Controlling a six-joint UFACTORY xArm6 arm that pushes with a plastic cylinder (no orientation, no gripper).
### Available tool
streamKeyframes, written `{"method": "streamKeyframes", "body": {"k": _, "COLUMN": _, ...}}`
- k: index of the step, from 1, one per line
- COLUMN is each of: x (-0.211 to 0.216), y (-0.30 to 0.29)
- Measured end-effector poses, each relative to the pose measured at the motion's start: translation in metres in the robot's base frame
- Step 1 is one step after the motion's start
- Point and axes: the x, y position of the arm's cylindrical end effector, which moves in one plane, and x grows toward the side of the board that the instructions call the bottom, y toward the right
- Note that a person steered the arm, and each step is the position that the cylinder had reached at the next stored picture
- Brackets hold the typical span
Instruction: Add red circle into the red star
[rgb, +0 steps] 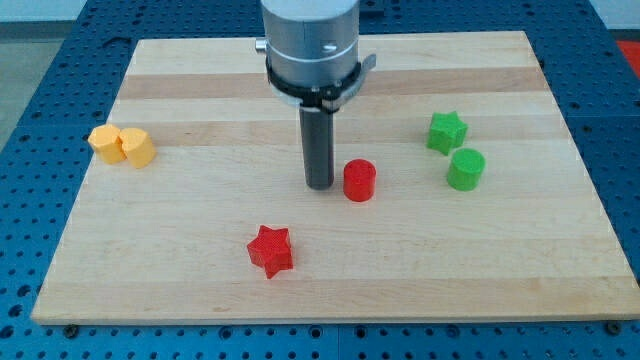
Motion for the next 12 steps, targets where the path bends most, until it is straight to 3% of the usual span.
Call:
{"method": "streamKeyframes", "body": {"k": 1, "x": -0.035, "y": 0.013}}
{"method": "streamKeyframes", "body": {"k": 2, "x": -0.033, "y": 0.055}}
{"method": "streamKeyframes", "body": {"k": 3, "x": 0.013, "y": 0.069}}
{"method": "streamKeyframes", "body": {"k": 4, "x": 0.052, "y": 0.057}}
{"method": "streamKeyframes", "body": {"k": 7, "x": 0.090, "y": 0.038}}
{"method": "streamKeyframes", "body": {"k": 9, "x": 0.055, "y": 0.039}}
{"method": "streamKeyframes", "body": {"k": 11, "x": 0.072, "y": -0.001}}
{"method": "streamKeyframes", "body": {"k": 12, "x": 0.073, "y": 0.010}}
